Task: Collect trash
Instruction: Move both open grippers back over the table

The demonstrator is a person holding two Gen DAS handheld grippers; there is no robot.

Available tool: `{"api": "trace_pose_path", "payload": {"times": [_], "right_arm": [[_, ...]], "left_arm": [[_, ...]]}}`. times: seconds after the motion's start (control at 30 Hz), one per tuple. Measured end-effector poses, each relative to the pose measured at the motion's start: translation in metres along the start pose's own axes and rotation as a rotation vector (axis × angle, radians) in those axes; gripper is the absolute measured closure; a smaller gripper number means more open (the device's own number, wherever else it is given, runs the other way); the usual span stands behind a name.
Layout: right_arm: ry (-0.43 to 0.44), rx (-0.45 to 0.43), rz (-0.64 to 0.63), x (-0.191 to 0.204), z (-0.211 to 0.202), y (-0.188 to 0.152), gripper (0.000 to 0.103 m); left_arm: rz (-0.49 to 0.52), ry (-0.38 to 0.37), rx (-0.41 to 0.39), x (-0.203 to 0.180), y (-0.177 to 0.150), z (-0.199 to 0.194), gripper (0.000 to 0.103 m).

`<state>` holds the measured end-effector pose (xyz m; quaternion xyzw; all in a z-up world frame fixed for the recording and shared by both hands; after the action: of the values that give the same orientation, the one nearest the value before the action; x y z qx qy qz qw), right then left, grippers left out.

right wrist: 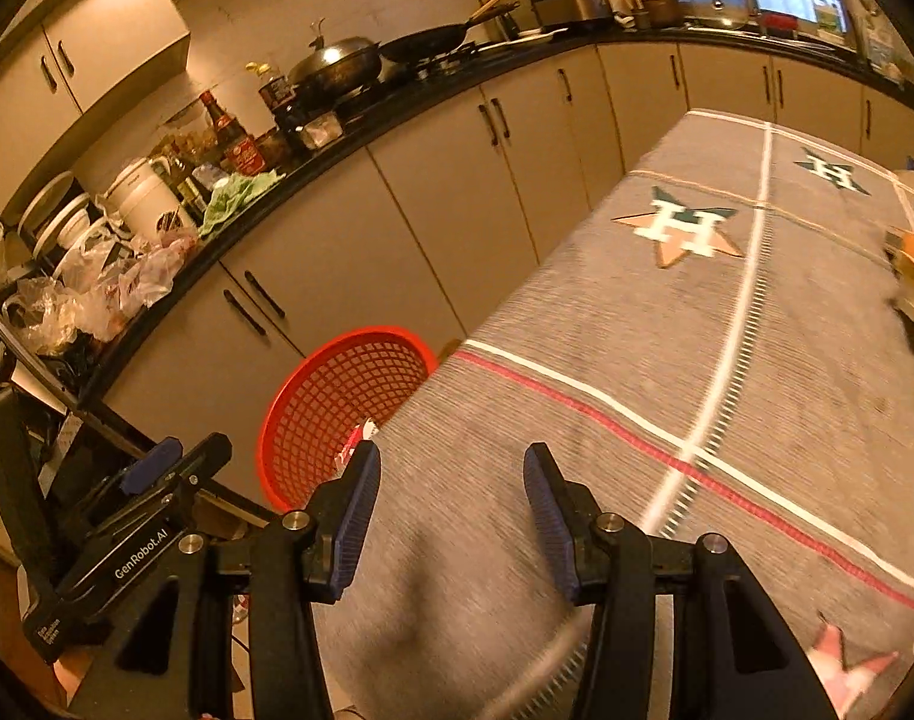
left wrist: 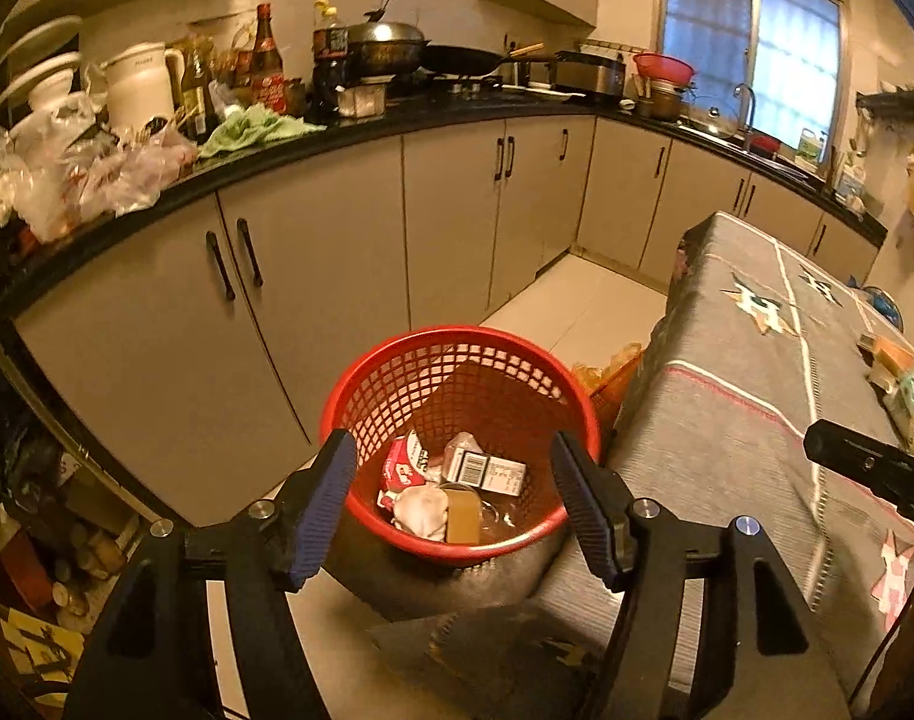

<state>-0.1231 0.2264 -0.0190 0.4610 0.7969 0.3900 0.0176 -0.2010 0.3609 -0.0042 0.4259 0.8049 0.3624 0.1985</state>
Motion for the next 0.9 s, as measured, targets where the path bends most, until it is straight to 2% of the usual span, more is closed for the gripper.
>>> {"api": "trace_pose_path", "payload": {"times": [0.1, 0.37, 0.57, 0.7, 0.9], "right_arm": [[-0.009, -0.018, 0.013, -0.010, -0.016, -0.005, 0.045], [-0.035, -0.051, 0.039, -0.038, -0.051, -0.015, 0.045], [-0.077, -0.075, -0.004, -0.061, -0.070, -0.009, 0.041], [-0.071, -0.094, -0.021, -0.074, -0.076, 0.003, 0.040], [0.012, -0.084, -0.050, -0.083, -0.066, 0.011, 0.039]], "left_arm": [[0.022, -0.002, -0.015, -0.012, 0.001, -0.011, 0.035], [0.079, -0.014, -0.039, -0.039, 0.000, -0.035, 0.033], [0.094, -0.012, -0.060, -0.050, 0.002, -0.055, 0.031], [0.087, 0.035, -0.070, -0.046, 0.006, -0.070, 0.031], [0.095, 0.122, -0.095, -0.037, 0.012, -0.097, 0.030]]}}
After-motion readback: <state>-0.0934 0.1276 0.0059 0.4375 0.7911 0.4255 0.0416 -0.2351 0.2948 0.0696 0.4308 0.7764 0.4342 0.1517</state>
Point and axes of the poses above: each gripper's, at about its wrist camera, not at the fingertips, and z roughly the way its jaws point, x to its left, y to its top, the point moved 10 cm from there along z, roughly the way its jaws point
